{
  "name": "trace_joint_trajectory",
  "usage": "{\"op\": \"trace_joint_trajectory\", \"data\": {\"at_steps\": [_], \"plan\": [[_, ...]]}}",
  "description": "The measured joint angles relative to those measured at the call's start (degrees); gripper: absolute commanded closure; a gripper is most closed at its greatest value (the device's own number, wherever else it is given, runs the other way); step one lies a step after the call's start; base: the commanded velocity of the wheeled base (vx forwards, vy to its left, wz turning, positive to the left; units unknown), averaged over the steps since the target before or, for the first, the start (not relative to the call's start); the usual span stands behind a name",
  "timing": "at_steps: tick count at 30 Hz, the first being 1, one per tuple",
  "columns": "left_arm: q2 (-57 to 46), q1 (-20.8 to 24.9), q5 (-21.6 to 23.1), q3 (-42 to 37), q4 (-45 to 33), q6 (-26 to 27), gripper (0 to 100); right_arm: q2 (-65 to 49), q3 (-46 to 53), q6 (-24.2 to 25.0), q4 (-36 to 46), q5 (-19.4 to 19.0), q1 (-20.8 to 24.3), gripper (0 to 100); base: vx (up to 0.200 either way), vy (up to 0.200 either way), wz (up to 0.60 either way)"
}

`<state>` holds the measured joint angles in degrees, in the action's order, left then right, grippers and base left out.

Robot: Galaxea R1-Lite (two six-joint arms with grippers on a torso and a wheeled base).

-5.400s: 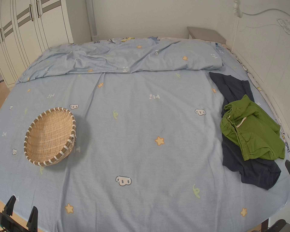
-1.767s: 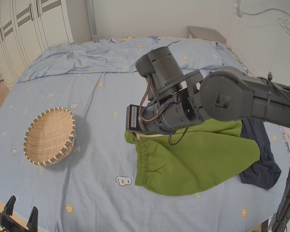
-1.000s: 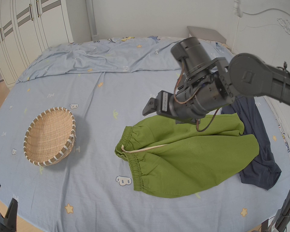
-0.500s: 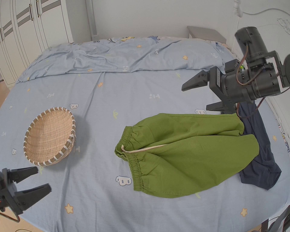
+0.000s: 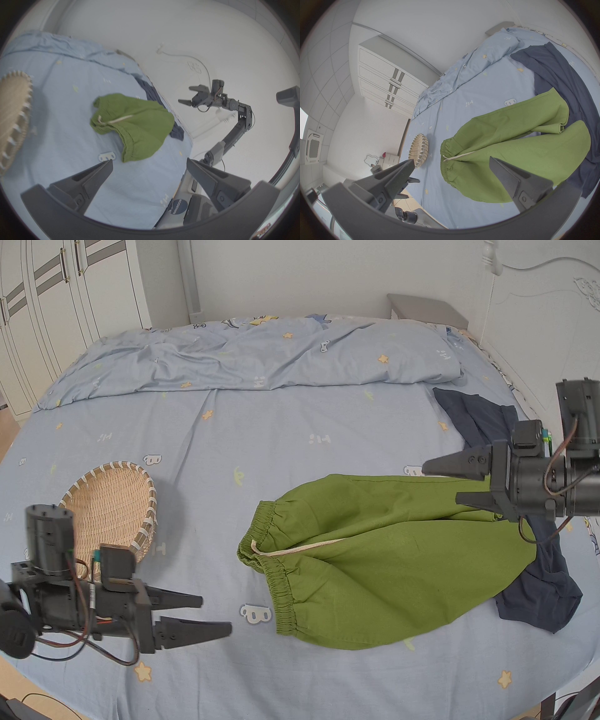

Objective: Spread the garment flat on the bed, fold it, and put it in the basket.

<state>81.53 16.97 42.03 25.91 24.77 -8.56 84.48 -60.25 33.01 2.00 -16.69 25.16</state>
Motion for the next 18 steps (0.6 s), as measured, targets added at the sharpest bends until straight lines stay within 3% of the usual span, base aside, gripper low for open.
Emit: {"op": "trace_joint_trajectory", "data": {"at_steps": [7,18], "plan": [[17.0,2.3,5.8,1.6,5.9,6.6,0,-4.5,8.1,-1.6,-6.4,-1.8,-1.6,0,0.000,0.000,0.00],[29.0,3.3,7.0,8.7,7.0,9.4,0,-7.4,11.2,-2.3,-8.2,-2.4,-2.4,0,0.000,0.000,0.00]]}}
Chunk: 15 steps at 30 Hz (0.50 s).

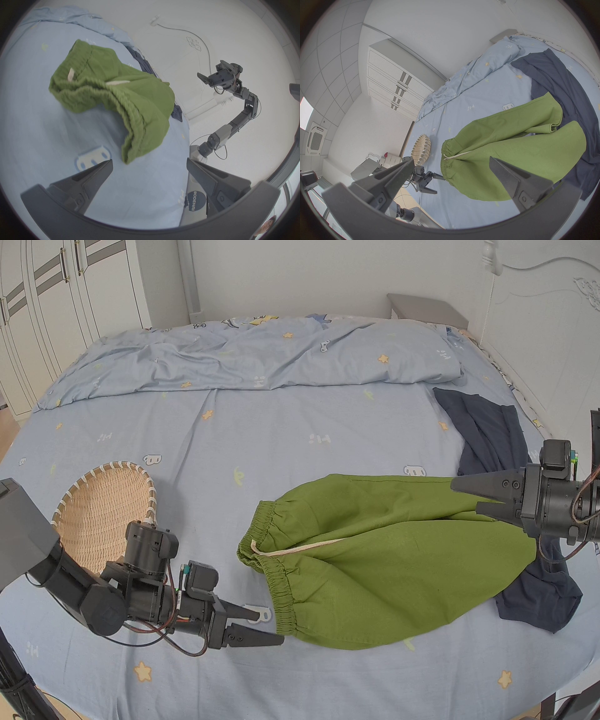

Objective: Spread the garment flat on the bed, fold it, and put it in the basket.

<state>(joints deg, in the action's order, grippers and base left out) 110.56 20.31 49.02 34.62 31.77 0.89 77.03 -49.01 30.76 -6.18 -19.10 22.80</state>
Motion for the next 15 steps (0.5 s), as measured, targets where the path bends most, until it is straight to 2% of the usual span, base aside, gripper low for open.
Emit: {"op": "trace_joint_trajectory", "data": {"at_steps": [15], "plan": [[8.1,1.4,-0.9,9.4,2.2,0.4,0,-0.2,0.2,-0.1,-0.2,0.0,-0.3,0,0.000,0.000,0.00]]}}
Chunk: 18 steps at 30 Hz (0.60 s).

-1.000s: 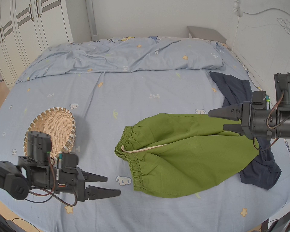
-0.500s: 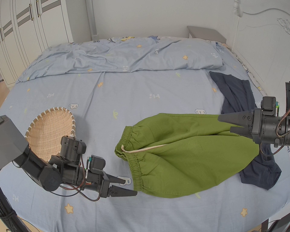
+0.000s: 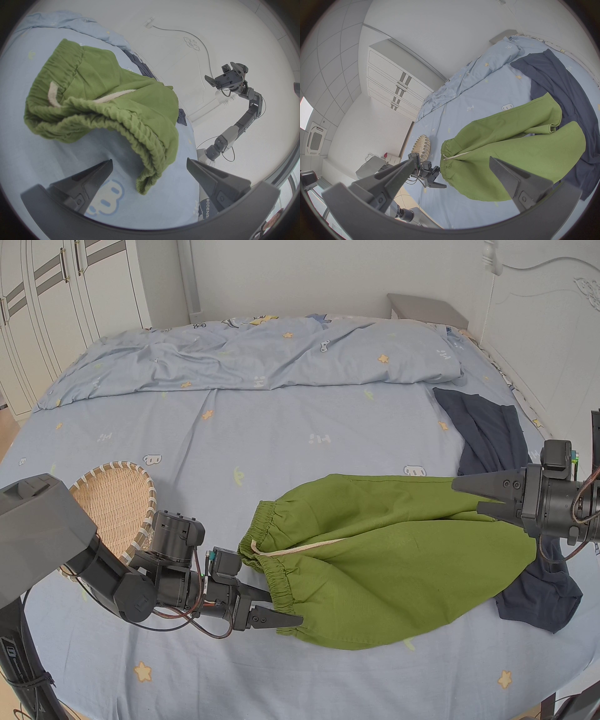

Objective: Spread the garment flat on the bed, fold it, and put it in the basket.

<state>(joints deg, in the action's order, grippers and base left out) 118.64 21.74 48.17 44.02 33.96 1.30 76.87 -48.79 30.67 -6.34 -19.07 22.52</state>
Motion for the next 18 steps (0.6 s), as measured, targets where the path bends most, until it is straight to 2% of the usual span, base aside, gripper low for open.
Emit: {"op": "trace_joint_trajectory", "data": {"at_steps": [10,11,18], "plan": [[2.0,2.5,0.0,0.7,0.4,0.2,0,0.2,0.7,-0.1,-1.3,0.1,-0.1,0,0.000,0.000,0.00],[2.1,2.7,0.0,0.6,0.4,0.3,100,0.2,0.9,-0.1,-1.6,0.1,-0.1,0,0.000,0.000,0.00],[2.5,3.3,-0.1,0.3,0.4,0.3,100,0.8,2.2,0.0,-4.4,0.2,-0.1,0,0.000,0.000,0.00]]}}
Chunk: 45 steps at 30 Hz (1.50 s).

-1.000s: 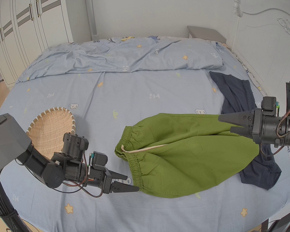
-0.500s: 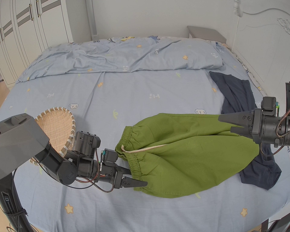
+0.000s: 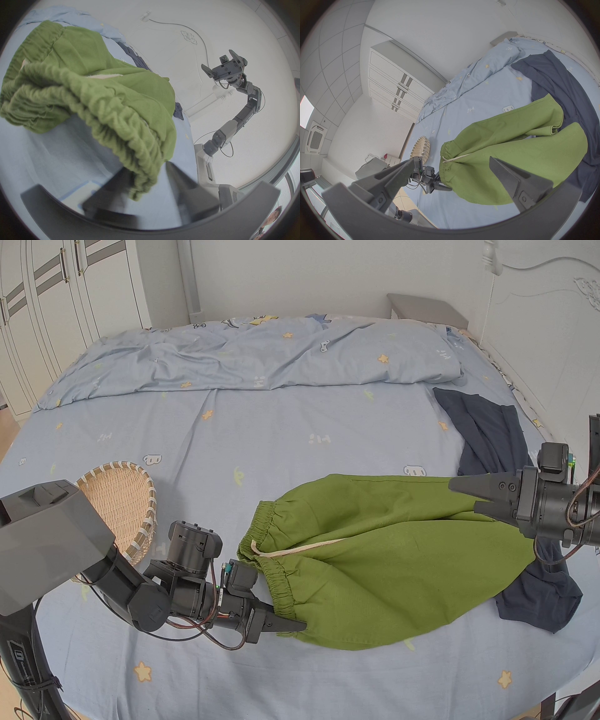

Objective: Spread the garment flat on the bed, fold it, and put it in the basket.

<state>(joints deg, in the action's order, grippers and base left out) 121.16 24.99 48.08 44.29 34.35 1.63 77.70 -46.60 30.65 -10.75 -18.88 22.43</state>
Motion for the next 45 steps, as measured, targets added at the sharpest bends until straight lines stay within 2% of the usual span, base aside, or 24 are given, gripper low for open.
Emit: {"op": "trace_joint_trajectory", "data": {"at_steps": [7,12,18,23,27,31,38,45], "plan": [[-0.1,-0.4,0.0,0.1,-1.0,-1.3,100,0.2,0.3,0.0,-0.1,0.0,0.0,0,0.000,0.000,0.00],[-1.6,-1.5,0.1,0.1,-4.2,-6.5,100,0.2,0.4,0.0,0.1,0.0,0.0,0,0.000,0.000,0.00],[-6.4,-5.7,1.1,0.7,-18.0,-9.6,100,0.2,0.3,-0.7,0.4,-0.1,0.1,0,0.000,0.000,0.00],[-11.5,-13.6,5.4,0.9,-28.8,-10.0,100,0.1,0.3,-1.0,1.7,-0.3,0.6,0,0.000,0.000,0.00],[-15.0,-20.2,8.2,-0.5,-33.3,-7.4,100,0.2,0.3,-1.3,3.6,-0.4,1.1,0,0.000,0.000,0.00],[-18.2,-26.8,9.3,-3.4,-38.3,-0.7,100,0.2,0.4,-1.7,5.3,-0.6,1.9,0,0.000,0.000,0.00],[-22.2,-36.4,9.7,-5.8,-51.6,9.8,100,0.3,2.6,-1.9,7.1,-2.2,1.9,0,0.000,0.000,0.00],[-24.1,-39.3,7.9,-5.4,-54.5,10.9,100,-2.6,11.4,-2.0,10.4,-4.7,-1.5,0,0.000,0.000,0.00]]}}
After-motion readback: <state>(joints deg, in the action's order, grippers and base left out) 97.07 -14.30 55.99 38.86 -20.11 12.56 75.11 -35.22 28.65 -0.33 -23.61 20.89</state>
